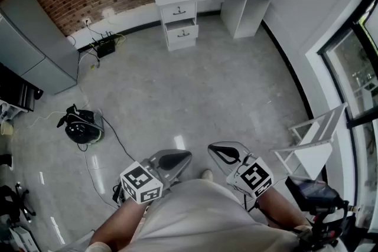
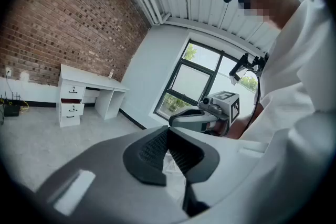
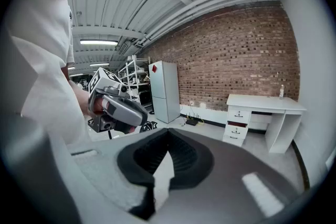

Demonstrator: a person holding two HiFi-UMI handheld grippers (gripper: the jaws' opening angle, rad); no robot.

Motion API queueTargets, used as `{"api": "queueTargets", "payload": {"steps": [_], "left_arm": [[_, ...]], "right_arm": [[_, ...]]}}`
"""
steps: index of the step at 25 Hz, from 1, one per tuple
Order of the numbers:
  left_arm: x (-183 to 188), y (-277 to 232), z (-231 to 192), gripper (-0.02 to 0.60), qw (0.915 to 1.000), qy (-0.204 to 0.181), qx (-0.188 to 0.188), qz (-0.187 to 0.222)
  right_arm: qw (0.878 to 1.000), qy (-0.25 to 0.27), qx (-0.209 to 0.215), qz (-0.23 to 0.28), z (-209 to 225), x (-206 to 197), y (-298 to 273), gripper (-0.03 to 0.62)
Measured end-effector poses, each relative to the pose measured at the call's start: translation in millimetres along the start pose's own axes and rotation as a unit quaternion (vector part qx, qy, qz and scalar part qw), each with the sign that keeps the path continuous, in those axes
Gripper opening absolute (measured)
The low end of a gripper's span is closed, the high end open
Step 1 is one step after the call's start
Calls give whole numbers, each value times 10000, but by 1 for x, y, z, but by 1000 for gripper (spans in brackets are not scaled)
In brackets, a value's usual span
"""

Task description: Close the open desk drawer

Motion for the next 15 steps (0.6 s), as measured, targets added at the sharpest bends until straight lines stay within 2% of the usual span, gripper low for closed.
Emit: {"api": "queueTargets", "payload": {"steps": [6,9,15], "left_arm": [[0,37,-27,3,9999,42,-12,122],[-1,55,-40,3,9996,144,-115,213],[-12,72,-70,3,9991,159,-387,96]], "right_arm": [[9998,-138,-85,-95,-18,3,-36,2],[9997,-181,-132,-134,-23,8,-56,2],[9992,-263,-251,-138,-30,20,-91,2]]}}
Point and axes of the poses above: the fingertips, and each gripper's own axes: y backward along the fingers, z to its right, x out of its top, the point moved 1 cm from there along y, backward along the fingers, and after that the axes turned 8 degrees about -y, right-handed, at the moved point
